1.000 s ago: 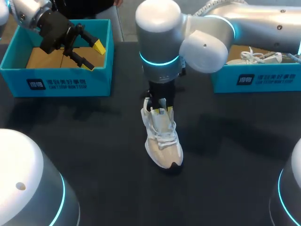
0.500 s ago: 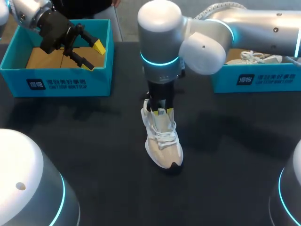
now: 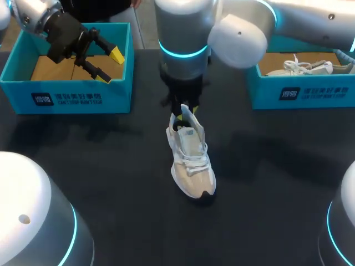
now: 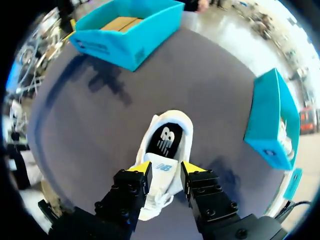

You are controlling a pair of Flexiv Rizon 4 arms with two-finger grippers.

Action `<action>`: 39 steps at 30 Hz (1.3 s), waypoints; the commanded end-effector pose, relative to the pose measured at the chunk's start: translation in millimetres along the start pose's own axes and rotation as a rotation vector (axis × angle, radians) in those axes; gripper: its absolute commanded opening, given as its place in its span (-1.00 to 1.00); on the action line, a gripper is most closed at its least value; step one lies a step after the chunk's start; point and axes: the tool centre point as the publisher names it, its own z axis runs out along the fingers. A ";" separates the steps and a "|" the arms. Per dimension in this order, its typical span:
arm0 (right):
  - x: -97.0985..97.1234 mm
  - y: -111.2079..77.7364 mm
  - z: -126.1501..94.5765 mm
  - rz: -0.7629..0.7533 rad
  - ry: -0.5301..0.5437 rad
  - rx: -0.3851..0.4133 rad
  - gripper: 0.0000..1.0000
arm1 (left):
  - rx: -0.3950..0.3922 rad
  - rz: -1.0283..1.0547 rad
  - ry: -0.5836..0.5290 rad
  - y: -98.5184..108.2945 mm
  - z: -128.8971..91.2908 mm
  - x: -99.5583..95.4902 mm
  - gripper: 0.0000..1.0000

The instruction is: Take the shoe out of the shoebox, open the shoe tongue, remove and reinsert the insole, then place the shoe into the shoebox

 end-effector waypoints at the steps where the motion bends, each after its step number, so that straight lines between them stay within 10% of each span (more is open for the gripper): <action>1: -2.2 10.1 -14.2 -0.315 -0.008 0.045 -0.29 | 0.000 0.001 0.002 -0.3 -0.3 0.0 1.00; 17: -13.6 22.8 -30.9 -0.907 -0.012 0.028 -0.20 | 0.000 0.001 0.002 -0.3 -0.3 0.0 1.00; 39: -37.5 52.4 25.6 -0.992 0.002 0.000 -0.09 | 0.000 0.001 0.002 -0.3 -0.3 0.0 1.00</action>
